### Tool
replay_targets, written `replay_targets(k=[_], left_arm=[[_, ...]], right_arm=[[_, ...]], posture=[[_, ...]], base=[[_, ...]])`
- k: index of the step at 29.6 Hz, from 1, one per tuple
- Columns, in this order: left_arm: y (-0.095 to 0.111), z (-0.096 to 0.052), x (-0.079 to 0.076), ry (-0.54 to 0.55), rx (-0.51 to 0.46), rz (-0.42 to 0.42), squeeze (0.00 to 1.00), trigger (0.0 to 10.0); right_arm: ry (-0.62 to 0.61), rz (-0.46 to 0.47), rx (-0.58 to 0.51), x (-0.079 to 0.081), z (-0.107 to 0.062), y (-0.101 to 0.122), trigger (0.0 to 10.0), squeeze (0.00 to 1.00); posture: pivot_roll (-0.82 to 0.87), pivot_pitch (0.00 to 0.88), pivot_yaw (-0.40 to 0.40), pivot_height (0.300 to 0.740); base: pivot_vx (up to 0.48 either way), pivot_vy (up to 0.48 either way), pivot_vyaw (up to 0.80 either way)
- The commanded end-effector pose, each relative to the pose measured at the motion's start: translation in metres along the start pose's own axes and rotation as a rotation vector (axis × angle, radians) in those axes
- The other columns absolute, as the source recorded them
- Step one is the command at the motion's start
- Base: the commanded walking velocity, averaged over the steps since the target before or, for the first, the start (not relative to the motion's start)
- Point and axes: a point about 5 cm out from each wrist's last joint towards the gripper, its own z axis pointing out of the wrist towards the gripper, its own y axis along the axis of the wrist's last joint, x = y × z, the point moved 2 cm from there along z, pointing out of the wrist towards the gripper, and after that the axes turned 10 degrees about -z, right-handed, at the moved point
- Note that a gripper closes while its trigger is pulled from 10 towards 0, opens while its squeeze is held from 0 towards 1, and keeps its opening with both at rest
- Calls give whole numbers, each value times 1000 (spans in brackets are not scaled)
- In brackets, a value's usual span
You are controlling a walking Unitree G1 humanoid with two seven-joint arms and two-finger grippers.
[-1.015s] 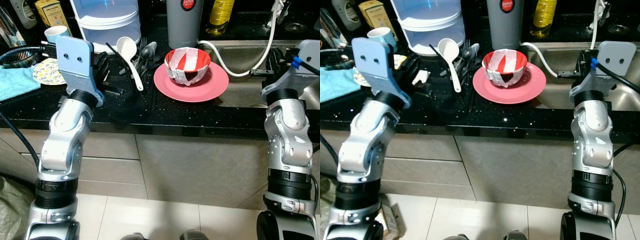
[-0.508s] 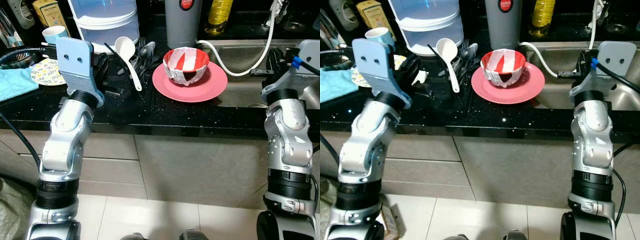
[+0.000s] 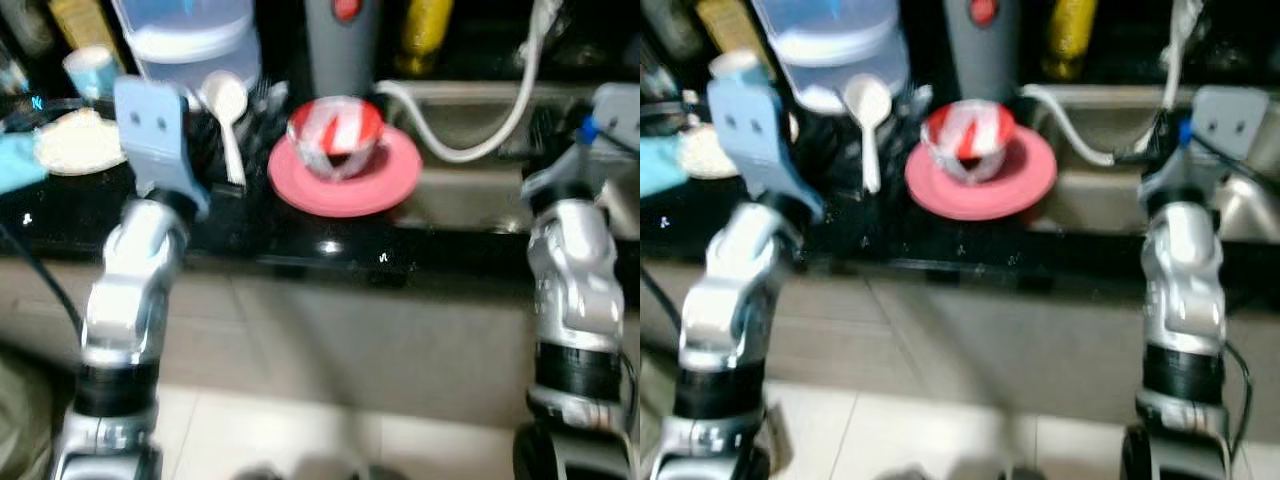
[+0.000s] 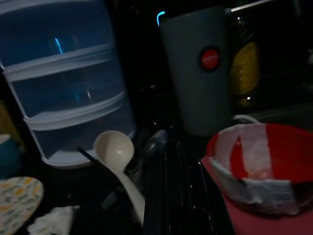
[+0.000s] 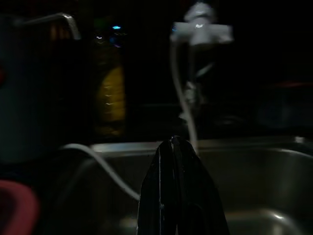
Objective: Kitchen organization
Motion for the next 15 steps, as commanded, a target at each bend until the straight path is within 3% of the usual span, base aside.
replay_targets(k=[1, 15], left_arm=[[-5, -2, 4, 18, 23, -6, 0, 10000], [-5, -2, 5, 15, 22, -7, 0, 10000]], right_arm=[[17, 15, 0, 6, -1, 0, 10000, 0], [18, 17, -1, 7, -1, 0, 10000, 0]], posture=[[-104, 74, 86, 740], [-102, 72, 85, 740]], base=[[0, -319, 0], [0, -312, 0]])
